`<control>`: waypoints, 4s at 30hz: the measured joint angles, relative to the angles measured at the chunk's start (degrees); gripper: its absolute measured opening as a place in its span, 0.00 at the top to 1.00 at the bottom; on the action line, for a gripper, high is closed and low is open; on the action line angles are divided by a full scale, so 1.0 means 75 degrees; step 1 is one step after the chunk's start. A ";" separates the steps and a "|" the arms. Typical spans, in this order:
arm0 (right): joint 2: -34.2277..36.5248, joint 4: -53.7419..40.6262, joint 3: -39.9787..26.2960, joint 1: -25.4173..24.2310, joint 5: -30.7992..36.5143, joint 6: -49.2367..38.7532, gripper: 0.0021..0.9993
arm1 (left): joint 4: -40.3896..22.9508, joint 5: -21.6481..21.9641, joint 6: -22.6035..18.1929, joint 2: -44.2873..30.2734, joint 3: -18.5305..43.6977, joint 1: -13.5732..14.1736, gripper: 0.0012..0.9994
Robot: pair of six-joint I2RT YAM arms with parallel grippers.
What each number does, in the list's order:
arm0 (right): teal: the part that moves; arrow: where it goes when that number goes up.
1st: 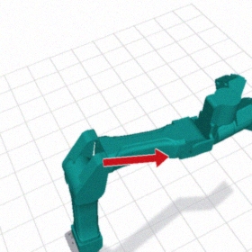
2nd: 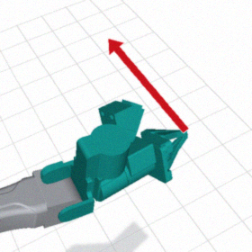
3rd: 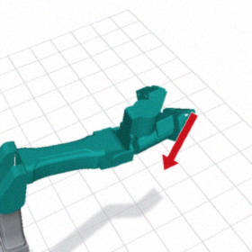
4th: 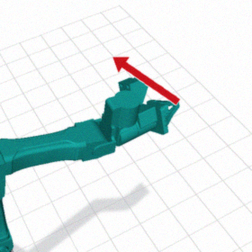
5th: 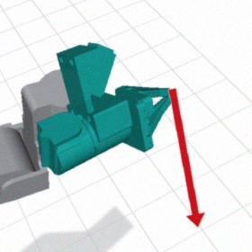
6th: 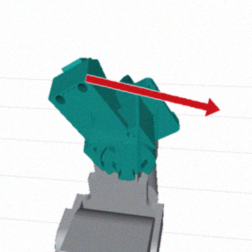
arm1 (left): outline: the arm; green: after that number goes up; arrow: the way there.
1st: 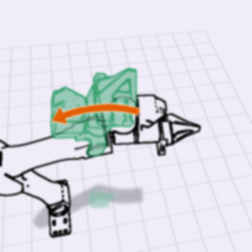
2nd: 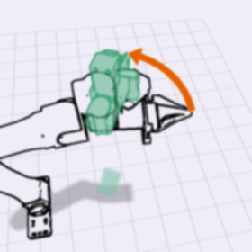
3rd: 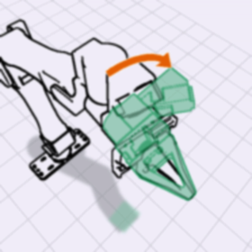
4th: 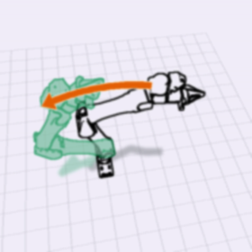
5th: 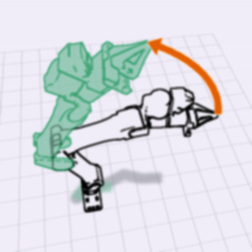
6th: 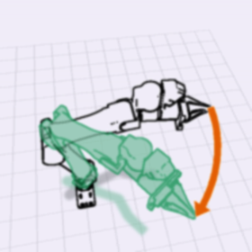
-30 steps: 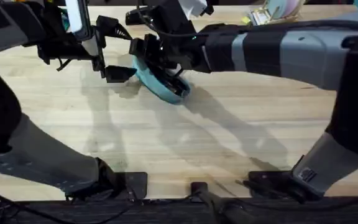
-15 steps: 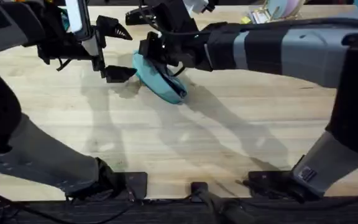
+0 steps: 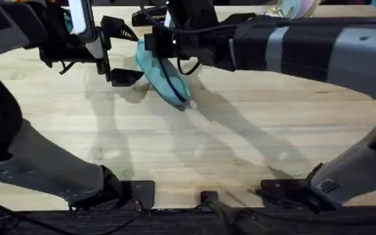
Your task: Unzip the bag, pick up the pens from the table one at a time and place them inside, then zip the bag closed.
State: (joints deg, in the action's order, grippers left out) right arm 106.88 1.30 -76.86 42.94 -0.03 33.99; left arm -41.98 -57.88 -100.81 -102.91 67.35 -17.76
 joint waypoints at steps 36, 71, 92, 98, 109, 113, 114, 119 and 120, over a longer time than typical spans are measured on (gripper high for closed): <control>-0.0042 -0.1078 0.0000 -0.0050 -0.1172 -0.0681 0.97 | -0.0833 -0.0546 -0.0064 0.0000 0.0017 -0.0023 0.96; -0.2196 -0.4926 0.0003 -0.1787 -0.1192 -0.0739 0.97 | -0.0911 -0.0872 -0.0050 0.0000 0.0017 -0.0029 0.96; -0.2446 -0.4482 0.0000 -0.1095 -0.2118 -0.0760 0.30 | -0.0909 -0.0721 -0.0050 0.0000 0.0017 -0.0015 0.96; -0.2691 -0.4457 -0.0029 -0.0947 -0.2299 -0.0766 0.00 | -0.0908 -0.0706 -0.0050 0.0000 0.0017 -0.0015 0.96; -0.2693 -0.4459 -0.0029 -0.0965 -0.2322 -0.0791 0.00 | -0.0888 -0.0703 -0.0082 0.0000 0.0017 -0.0015 0.23; -0.2691 -0.4458 -0.0029 -0.0965 -0.2320 -0.0694 0.00 | -0.0888 -0.0703 -0.0053 0.0000 0.0017 -0.0015 0.01; -0.2691 -0.4456 -0.0029 -0.0965 -0.2323 -0.0664 0.00 | -0.0888 -0.0703 -0.0053 0.0000 0.0017 -0.0015 0.01; -0.2691 -0.4406 -0.0029 -0.1039 -0.2323 -0.0590 0.00 | -0.0888 -0.0703 -0.0053 0.0000 0.0017 -0.0015 0.01; -0.2691 -0.4367 -0.0029 -0.1065 -0.2323 -0.0586 0.00 | -0.0881 -0.0703 -0.0053 0.0000 0.0017 -0.0015 0.01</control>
State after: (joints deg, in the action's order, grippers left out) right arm 86.70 -31.45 -77.08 34.95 -17.45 29.59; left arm -48.59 -63.16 -101.21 -102.91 67.48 -17.87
